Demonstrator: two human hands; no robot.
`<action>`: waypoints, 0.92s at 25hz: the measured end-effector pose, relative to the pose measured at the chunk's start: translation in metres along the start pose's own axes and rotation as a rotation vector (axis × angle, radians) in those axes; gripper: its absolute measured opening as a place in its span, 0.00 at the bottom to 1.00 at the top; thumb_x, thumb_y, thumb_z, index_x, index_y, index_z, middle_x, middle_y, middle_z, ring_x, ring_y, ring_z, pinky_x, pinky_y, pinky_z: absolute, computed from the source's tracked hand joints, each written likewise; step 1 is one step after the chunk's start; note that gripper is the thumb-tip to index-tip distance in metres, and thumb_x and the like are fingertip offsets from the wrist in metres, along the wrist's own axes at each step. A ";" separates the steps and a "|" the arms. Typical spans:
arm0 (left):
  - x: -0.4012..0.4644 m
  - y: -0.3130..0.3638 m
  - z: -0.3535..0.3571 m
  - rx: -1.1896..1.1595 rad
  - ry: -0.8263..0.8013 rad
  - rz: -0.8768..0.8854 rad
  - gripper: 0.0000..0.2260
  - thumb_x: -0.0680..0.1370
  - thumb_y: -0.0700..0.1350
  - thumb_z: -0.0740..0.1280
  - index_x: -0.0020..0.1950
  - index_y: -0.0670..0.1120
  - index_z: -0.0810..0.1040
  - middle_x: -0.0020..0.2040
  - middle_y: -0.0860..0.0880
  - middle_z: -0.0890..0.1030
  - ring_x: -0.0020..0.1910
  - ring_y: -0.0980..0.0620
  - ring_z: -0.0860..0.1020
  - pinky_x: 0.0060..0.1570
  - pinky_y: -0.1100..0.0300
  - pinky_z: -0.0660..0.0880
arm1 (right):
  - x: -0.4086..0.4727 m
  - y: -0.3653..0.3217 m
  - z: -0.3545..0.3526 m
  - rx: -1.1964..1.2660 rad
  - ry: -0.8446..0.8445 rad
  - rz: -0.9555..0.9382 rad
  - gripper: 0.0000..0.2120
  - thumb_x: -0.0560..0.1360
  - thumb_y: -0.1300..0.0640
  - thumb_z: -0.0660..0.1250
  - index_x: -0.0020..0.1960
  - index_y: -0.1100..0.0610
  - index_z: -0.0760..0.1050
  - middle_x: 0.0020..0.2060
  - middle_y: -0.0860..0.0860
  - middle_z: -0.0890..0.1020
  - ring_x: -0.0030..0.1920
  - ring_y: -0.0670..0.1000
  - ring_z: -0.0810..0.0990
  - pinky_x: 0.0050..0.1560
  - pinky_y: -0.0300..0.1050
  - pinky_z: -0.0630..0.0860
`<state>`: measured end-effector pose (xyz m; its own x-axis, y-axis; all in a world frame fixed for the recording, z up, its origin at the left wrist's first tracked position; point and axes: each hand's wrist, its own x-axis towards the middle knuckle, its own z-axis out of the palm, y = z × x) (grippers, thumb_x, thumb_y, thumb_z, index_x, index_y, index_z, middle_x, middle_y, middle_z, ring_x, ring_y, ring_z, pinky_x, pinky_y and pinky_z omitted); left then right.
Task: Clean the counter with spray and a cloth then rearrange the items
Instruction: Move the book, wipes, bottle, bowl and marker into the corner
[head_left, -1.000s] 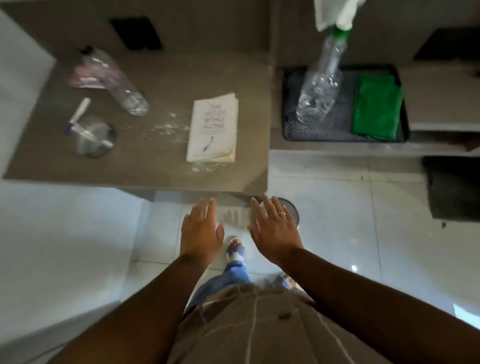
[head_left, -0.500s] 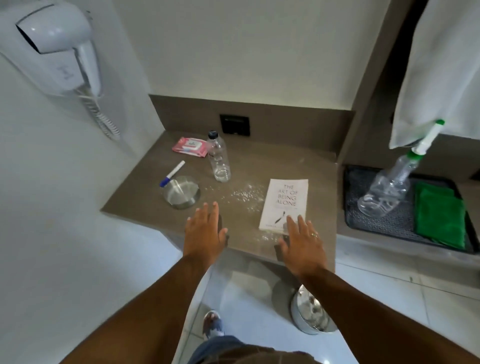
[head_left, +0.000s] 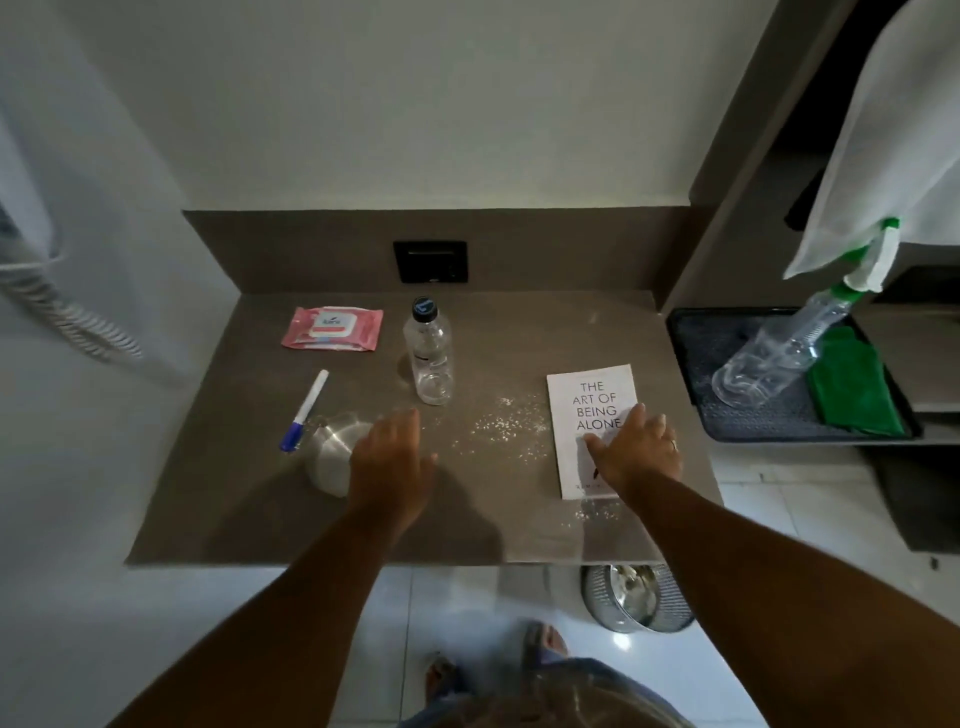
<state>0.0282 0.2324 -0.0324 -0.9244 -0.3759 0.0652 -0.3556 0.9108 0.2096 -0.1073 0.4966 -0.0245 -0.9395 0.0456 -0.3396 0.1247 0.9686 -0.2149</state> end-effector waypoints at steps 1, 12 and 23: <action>0.009 0.016 0.003 -0.039 -0.036 0.002 0.27 0.73 0.50 0.71 0.69 0.43 0.72 0.61 0.40 0.79 0.59 0.41 0.78 0.56 0.47 0.76 | 0.008 -0.003 -0.001 0.011 0.001 0.027 0.44 0.73 0.34 0.63 0.77 0.58 0.50 0.75 0.64 0.60 0.74 0.65 0.62 0.70 0.59 0.65; 0.087 0.178 0.059 -0.490 -0.487 -0.371 0.12 0.78 0.45 0.66 0.58 0.39 0.78 0.58 0.40 0.81 0.56 0.41 0.80 0.53 0.53 0.78 | 0.072 0.013 -0.002 0.267 -0.085 0.132 0.22 0.75 0.41 0.61 0.56 0.58 0.74 0.52 0.57 0.80 0.49 0.59 0.80 0.54 0.56 0.78; 0.110 0.182 0.026 -1.110 -0.550 -0.639 0.05 0.81 0.47 0.62 0.53 0.48 0.75 0.55 0.44 0.82 0.48 0.48 0.80 0.43 0.54 0.77 | 0.089 0.009 -0.039 0.590 -0.225 0.236 0.14 0.78 0.51 0.61 0.42 0.59 0.78 0.39 0.52 0.84 0.40 0.53 0.82 0.47 0.51 0.82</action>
<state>-0.1414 0.3613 -0.0121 -0.6727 -0.3201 -0.6672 -0.6769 -0.0979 0.7295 -0.2023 0.5186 -0.0206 -0.7840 0.1262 -0.6078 0.5323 0.6404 -0.5536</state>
